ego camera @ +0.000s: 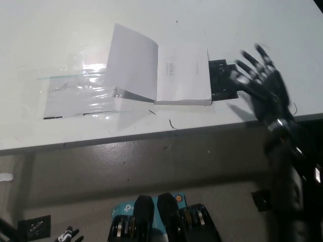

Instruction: The robot uses its right hand to slide under the cover of the book kept in the middle of the desk and open it

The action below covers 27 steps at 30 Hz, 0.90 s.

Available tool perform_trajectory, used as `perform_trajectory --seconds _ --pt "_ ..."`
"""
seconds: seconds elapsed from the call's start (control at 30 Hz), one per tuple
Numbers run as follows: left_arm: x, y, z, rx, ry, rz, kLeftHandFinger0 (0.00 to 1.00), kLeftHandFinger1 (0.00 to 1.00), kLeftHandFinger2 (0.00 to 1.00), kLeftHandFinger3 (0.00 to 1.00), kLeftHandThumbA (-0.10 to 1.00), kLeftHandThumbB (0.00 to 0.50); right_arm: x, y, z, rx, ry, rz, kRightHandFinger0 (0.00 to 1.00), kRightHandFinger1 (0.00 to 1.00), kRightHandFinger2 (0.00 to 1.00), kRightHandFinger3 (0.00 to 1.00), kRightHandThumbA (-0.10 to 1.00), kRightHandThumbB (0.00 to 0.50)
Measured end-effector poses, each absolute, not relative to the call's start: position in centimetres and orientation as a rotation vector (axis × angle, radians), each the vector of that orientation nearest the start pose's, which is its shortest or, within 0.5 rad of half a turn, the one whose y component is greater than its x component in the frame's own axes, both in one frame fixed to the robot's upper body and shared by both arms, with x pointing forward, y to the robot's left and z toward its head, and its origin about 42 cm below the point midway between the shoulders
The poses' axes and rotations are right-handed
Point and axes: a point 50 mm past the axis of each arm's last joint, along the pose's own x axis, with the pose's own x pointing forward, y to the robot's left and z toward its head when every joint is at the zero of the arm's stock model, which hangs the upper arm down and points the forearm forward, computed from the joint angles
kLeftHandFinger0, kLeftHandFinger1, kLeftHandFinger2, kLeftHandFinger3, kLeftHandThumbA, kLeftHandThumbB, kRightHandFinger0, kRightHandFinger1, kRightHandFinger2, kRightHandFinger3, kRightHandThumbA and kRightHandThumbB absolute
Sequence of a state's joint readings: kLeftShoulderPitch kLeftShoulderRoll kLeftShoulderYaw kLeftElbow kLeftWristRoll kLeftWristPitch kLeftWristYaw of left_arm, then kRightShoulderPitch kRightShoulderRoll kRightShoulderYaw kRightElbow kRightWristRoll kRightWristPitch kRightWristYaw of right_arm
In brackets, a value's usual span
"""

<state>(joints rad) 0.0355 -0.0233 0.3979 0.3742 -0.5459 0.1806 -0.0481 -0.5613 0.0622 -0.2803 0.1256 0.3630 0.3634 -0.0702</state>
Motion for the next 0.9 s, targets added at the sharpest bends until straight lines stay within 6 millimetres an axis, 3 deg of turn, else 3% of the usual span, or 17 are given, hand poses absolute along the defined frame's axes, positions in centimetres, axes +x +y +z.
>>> perform_trajectory --seconds 0.07,0.1,0.2,0.3,0.4,0.43,0.53,0.6,0.73,0.77,0.9 --pt "22.2 29.2 -2.6 -0.681 0.449 0.405 0.75 0.74 0.77 0.84 0.86 0.17 42.7 -21.6 21.9 0.53 -0.033 -0.036 1.0 0.98 0.99 1.0 1.0 0.158" --pt "22.1 29.2 -2.7 -0.682 0.452 0.406 0.75 0.74 0.77 0.85 0.86 0.181 41.9 -22.3 21.2 0.551 -0.027 -0.054 0.96 0.9 0.91 1.0 1.0 0.182" --pt "22.0 29.2 -2.8 -0.683 0.456 0.408 0.75 0.73 0.75 0.83 0.86 0.183 39.7 -24.5 19.4 0.608 -0.014 -0.112 0.92 0.86 0.88 1.0 1.0 0.184" --pt "21.9 29.2 -2.8 -0.686 0.457 0.411 0.72 0.75 0.81 0.89 0.85 0.202 37.3 -26.6 17.8 0.659 0.002 -0.172 0.86 0.83 0.84 1.0 1.0 0.212" --pt "21.9 29.1 -2.9 -0.69 0.456 0.414 0.74 0.77 0.84 0.9 0.87 0.189 35.2 -28.5 16.6 0.712 0.003 -0.229 0.87 0.83 0.84 1.0 1.0 0.203" --pt "21.8 29.2 -2.9 -0.692 0.456 0.417 0.76 0.77 0.86 0.92 0.89 0.178 34.2 -29.3 16.2 0.732 0.003 -0.253 0.91 0.86 0.88 1.0 1.0 0.178" --pt "21.6 29.2 -3.0 -0.698 0.457 0.425 0.78 0.78 0.84 0.93 0.87 0.197 31.8 -31.1 14.7 0.792 0.005 -0.319 0.93 0.88 0.91 1.0 1.0 0.165" --pt "21.4 29.3 -3.0 -0.7 0.457 0.432 0.81 0.79 0.85 0.93 0.88 0.194 30.3 -32.0 13.5 0.841 0.012 -0.36 0.93 0.88 0.91 1.0 1.0 0.173" --pt "21.0 29.7 -3.1 -0.709 0.454 0.452 0.76 0.77 0.84 0.92 0.88 0.183 27.3 -32.8 10.7 0.945 0.043 -0.442 0.92 0.87 0.89 1.0 1.0 0.183" --pt "20.9 29.8 -3.2 -0.712 0.452 0.457 0.77 0.77 0.84 0.91 0.88 0.177 26.8 -32.8 10.0 0.973 0.052 -0.458 0.9 0.89 0.91 1.0 1.0 0.163" --pt "20.6 30.0 -3.2 -0.724 0.447 0.468 0.79 0.77 0.83 0.9 0.9 0.172 25.5 -31.8 6.2 1.1 0.116 -0.506 0.88 0.86 0.9 1.0 1.0 0.164"
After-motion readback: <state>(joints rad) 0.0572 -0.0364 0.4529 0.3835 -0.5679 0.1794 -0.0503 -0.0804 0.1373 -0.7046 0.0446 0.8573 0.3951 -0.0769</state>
